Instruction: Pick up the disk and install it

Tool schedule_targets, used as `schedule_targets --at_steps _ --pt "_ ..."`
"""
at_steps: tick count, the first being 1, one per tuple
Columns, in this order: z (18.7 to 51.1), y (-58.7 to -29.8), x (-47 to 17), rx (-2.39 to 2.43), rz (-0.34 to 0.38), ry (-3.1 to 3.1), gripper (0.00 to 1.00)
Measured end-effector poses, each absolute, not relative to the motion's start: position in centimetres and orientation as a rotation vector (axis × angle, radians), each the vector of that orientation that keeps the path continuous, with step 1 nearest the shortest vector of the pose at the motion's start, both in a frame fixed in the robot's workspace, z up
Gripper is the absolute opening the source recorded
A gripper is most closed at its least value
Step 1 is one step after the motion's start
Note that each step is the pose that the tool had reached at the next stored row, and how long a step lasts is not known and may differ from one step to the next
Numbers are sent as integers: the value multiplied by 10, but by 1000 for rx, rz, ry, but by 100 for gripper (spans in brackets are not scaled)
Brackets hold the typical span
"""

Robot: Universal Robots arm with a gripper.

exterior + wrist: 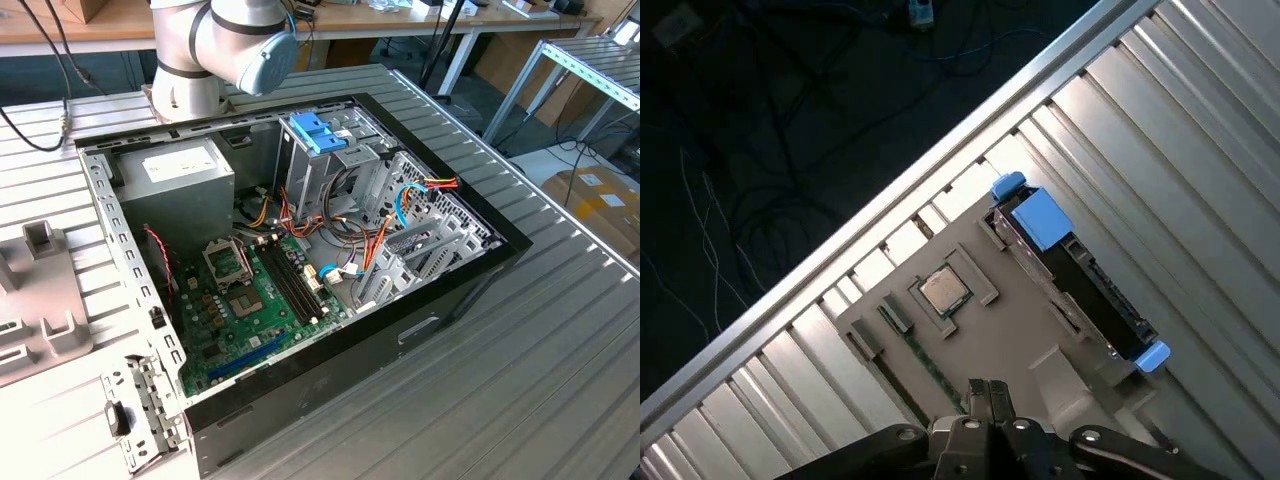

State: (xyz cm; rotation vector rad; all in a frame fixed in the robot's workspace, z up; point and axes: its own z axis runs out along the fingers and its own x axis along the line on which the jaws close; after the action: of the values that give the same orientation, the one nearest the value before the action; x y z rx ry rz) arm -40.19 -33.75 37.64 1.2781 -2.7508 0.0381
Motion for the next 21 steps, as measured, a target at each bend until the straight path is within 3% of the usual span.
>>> schedule_targets --at_steps 21 --pt "376 -338 -402 1423 33 -2685 11"
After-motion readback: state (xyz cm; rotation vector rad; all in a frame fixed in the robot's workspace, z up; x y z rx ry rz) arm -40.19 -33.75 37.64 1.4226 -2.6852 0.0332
